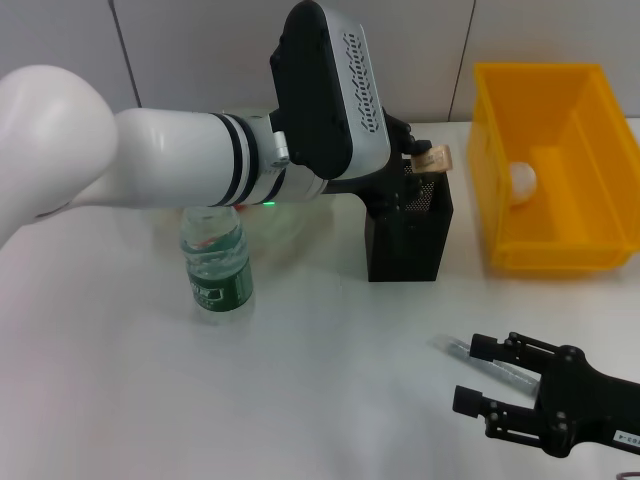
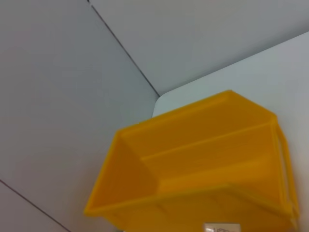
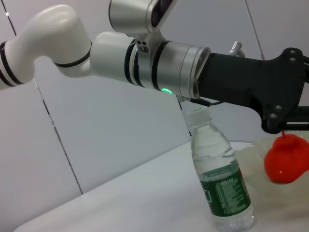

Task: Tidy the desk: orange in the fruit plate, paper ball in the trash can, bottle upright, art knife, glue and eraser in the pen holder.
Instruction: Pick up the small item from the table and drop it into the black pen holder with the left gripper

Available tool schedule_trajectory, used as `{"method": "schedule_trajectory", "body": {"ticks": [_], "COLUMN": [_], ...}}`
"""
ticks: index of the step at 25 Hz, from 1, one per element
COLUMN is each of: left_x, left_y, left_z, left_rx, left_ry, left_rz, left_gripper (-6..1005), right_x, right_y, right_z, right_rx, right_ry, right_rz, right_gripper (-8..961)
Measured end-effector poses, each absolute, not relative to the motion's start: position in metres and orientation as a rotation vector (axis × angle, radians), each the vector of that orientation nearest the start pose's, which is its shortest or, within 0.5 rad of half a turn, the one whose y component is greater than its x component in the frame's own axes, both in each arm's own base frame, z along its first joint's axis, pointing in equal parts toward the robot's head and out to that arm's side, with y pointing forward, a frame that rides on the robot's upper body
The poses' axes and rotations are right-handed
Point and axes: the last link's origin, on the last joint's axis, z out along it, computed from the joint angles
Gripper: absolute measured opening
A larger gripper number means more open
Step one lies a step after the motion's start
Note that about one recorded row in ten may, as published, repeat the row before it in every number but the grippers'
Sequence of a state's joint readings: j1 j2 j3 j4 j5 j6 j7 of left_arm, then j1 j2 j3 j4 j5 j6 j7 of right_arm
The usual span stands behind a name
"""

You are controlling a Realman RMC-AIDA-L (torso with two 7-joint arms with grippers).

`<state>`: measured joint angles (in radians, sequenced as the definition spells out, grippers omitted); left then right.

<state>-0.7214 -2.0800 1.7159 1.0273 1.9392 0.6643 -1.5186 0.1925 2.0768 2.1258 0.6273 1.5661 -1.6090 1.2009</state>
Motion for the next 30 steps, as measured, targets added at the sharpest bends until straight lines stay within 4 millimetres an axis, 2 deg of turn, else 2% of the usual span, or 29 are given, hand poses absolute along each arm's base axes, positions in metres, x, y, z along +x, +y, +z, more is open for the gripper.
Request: {"method": "schedule_trajectory", "body": {"ticks": [15,26,30], "left_x": [-0.096,-0.096,-0.092], "left_y": [0.411,0.407,0.405], "left_z": [-0.092,-0.096,-0.092], "left_rx": [-2.54,-2.545,-2.54], "left_ry": [0.419,0.438,0.424], "left_rz": [-0.059,-0.053,-0.096], "left_gripper": [330,339,461], "right_x": [0.298,0.298,0.299], "right_y": [0.24,0.24,0.24], "right_z": [-0.016,-0.015,-0.015], "right_rx": [-2.613,-2.613,-2.612], "right_ry": [0.684,0.687,0.688], "right_rz": [0.962,0.967,0.966], "right_gripper": [758,757,757]}}
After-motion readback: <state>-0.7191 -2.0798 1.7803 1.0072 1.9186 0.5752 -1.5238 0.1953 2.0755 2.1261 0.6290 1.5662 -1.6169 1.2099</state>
